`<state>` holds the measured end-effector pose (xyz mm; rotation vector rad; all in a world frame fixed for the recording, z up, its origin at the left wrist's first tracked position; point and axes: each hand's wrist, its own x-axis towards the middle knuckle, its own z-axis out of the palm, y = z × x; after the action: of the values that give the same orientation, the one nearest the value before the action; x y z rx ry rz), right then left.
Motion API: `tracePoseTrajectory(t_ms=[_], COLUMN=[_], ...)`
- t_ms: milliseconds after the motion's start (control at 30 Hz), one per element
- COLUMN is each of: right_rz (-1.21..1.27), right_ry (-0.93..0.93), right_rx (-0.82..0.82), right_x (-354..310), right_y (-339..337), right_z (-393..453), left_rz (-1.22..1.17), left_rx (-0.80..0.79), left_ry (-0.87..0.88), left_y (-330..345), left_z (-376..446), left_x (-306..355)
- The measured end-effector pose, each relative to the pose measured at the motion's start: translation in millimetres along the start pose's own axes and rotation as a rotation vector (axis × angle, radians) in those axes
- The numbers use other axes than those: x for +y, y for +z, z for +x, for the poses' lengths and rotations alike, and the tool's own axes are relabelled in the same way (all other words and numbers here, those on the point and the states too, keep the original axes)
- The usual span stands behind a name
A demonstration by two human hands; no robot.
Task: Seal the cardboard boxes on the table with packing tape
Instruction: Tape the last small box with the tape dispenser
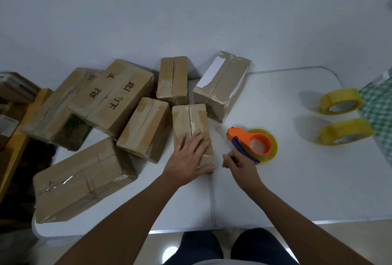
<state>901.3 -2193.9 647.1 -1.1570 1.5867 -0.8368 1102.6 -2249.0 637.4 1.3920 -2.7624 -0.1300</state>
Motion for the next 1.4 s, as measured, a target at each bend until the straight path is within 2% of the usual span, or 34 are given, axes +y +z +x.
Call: tracePoseTrajectory(t_ms=[200,433,733,867,1033,1100,1167,1267,1400], right_rz=[-0.146,-0.233,-0.095,-0.129,-0.187,-0.128,-0.169,-0.365,-0.636], right_ry=[-0.133,-0.227,0.005,0.149,0.061,-0.018,-0.122,-0.245,-0.322], right_rx=[0.079,0.074,0.062,0.014,0.008,-0.119,-0.27,-0.379,-0.524], right_x=[12.4,24.2,19.8,23.6,27.5,19.7,6.6,-8.3,-26.0], right_y=[19.4,44.0,60.3,57.7,35.2,19.4,7.3,-2.7,-7.4], right_z=[11.3,29.5,30.2,54.0,35.8,23.5,23.5,39.6,57.6], left_rz=[0.031,0.056,0.08,0.068,0.05,0.042,0.036,0.057,0.061], left_rx=[-0.022,0.013,0.052,0.055,0.068,0.063,0.051,0.035,0.003], left_ry=[0.03,0.033,0.015,0.009,0.008,0.008,0.005,0.011,0.007], left_y=[4.4,7.9,16.0,15.3,15.2,15.6,15.8,14.6,11.1], left_z=[-1.3,-1.0,0.2,0.5,0.7,1.2,1.1,0.6,-0.1], left_x=[-1.4,-1.4,-1.1,0.0,-1.4,-1.4,-1.2,-0.2,-1.1])
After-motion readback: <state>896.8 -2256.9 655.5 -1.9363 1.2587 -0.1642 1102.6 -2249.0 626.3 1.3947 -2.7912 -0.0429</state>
